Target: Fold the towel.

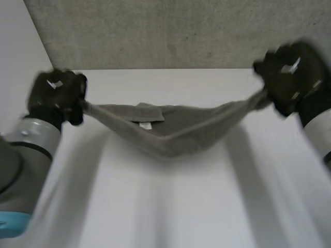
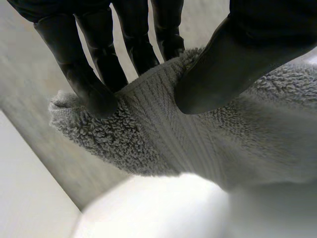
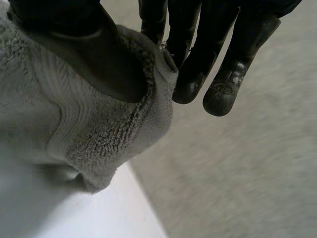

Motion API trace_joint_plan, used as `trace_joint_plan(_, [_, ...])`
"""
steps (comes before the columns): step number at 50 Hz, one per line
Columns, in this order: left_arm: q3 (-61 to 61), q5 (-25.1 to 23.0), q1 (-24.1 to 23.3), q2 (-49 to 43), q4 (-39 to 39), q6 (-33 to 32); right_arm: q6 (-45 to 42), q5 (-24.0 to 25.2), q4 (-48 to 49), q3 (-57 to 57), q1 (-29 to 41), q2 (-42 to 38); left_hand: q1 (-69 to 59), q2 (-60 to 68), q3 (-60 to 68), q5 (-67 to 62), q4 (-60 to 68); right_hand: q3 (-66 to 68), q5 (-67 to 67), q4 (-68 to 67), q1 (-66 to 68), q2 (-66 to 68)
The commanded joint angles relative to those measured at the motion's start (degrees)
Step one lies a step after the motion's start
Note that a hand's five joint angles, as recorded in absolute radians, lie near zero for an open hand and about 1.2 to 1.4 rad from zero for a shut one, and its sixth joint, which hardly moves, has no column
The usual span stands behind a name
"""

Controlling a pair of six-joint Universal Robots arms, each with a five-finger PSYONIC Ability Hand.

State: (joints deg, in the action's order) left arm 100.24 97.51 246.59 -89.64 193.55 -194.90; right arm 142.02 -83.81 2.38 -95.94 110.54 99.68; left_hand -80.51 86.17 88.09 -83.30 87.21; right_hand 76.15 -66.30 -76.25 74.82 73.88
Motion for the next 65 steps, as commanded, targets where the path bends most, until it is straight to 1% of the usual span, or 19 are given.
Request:
trace_joint_plan(1, [-5.40,-4.32,3.10,10.36,-12.72,0.05,2.38,7.32,-32.02,18.81,-8.22,-0.26,0.51,-6.17,-8.09,13.30,-7.21,3.85,-3.70,-3.75,5.18,6.12])
trace_joint_plan(4, [-7.08,-6.01,3.81,10.63,-15.83,0.14,2.47,9.28,-37.27,23.25,-10.00,-1.85,0.51,-6.17,-8.09,13.30,-7.21,3.85,-3.70,-3.75,5.18,6.12])
trace_joint_plan(6, [-9.88,-7.94,5.56,9.93,-19.77,0.14,2.65,13.48,-42.43,29.99,-12.88,-6.31,0.51,-6.17,-8.09,13.30,-7.21,3.85,-3.70,-3.75,5.18,6.12])
trace_joint_plan(10, [-10.86,-8.65,7.85,8.43,-20.84,0.05,2.56,15.43,-43.07,33.01,-14.13,-11.35,0.51,-6.17,-8.09,13.30,-7.21,3.85,-3.70,-3.75,5.18,6.12])
trace_joint_plan(18, [-15.87,-8.91,9.26,-9.58,-20.84,-0.65,1.50,15.61,-42.45,35.12,-12.11,-26.90,0.51,-6.17,-8.09,13.30,-7.21,3.85,-3.70,-3.75,5.18,6.12])
trace_joint_plan(21, [-21.49,-8.82,9.34,-18.64,-20.84,-0.83,1.59,14.46,-40.96,42.41,-10.44,-34.46,0.51,-6.17,-8.09,13.30,-7.21,3.85,-3.70,-3.75,5.18,6.12])
trace_joint_plan(23, [-25.63,-8.65,9.17,-22.68,-21.02,-0.83,1.77,12.89,-40.17,51.15,-7.64,-42.95,0.51,-6.17,-8.09,13.30,-7.21,3.85,-3.70,-3.75,5.18,6.12])
trace_joint_plan(26, [-34.77,-8.82,8.73,-28.66,-21.19,-0.74,1.94,11.65,-39.82,56.74,-6.39,-46.85,0.51,-6.17,-8.09,13.30,-7.21,3.85,-3.70,-3.75,5.18,6.12])
trace_joint_plan(28, [-44.73,-8.65,7.16,-31.72,-20.23,-0.48,2.82,8.42,-37.72,70.81,-4.47,-53.15,0.51,-6.17,-8.09,13.30,-7.21,3.85,-3.70,-3.75,5.18,6.12])
trace_joint_plan(29, [-44.79,-8.65,7.15,-31.73,-20.23,-0.48,2.82,8.40,-37.71,70.89,-4.46,-53.18,0.51,-6.17,-8.09,13.30,-7.21,3.85,-3.70,-3.75,5.18,6.12])
trace_joint_plan(31, [-55.63,-8.39,5.84,-32.43,-16.21,0.57,6.32,5.16,-32.90,87.85,-3.06,-56.95,0.51,-6.17,-8.09,13.30,-7.21,3.85,-3.70,-3.75,5.18,6.12])
trace_joint_plan(34, [-59.90,-8.12,5.21,-32.08,-12.84,1.10,9.68,3.83,-29.89,95.67,-2.61,-57.75,0.51,-6.17,-8.09,13.30,-7.21,3.85,-3.70,-3.75,5.18,6.12])
trace_joint_plan(36, [-64.11,-7.77,4.34,-30.86,-5.59,3.03,18.69,3.39,-25.07,106.52,-2.96,-57.93,0.51,-6.17,-8.09,13.30,-7.21,3.85,-3.70,-3.75,5.18,6.12])
trace_joint_plan(38, [-64.64,-7.51,4.25,-29.38,-1.98,4.08,22.39,3.82,-23.92,109.01,-3.14,-57.58,0.51,-6.17,-8.09,13.30,-7.21,3.85,-3.70,-3.75,5.18,6.12])
trace_joint_plan(45, [-62.54,-7.15,4.60,-26.46,5.79,5.59,24.62,9.54,-26.63,106.83,-3.23,-55.47,0.51,-6.17,-8.09,13.30,-7.21,3.85,-3.70,-3.75,5.18,6.12])
trace_joint_plan(48, [-59.11,-7.42,5.30,-26.64,6.05,5.50,19.02,13.23,-31.45,101.93,-3.23,-55.47,0.51,-6.17,-8.09,13.30,-7.21,3.85,-3.70,-3.75,5.18,6.12])
trace_joint_plan(54, [-44.70,-7.86,8.11,-26.37,6.49,5.15,12.49,14.11,-35.77,96.38,-3.14,-56.52,0.51,-6.17,-8.09,13.30,-7.21,3.85,-3.70,-3.75,5.18,6.12])
trace_joint_plan(59, [-28.74,-9.43,10.22,-26.72,10.87,4.89,9.07,19.46,-41.22,80.51,-3.66,-58.10,0.51,-6.17,-8.09,13.30,-7.21,3.85,-3.70,-3.75,5.18,6.12])
trace_joint_plan(65, [-15.19,-11.55,10.75,-28.04,17.55,3.05,2.49,20.00,-37.72,61.00,-7.18,-57.32,0.51,-6.17,-8.09,13.30,-7.21,3.85,-3.70,-3.75,5.18,6.12])
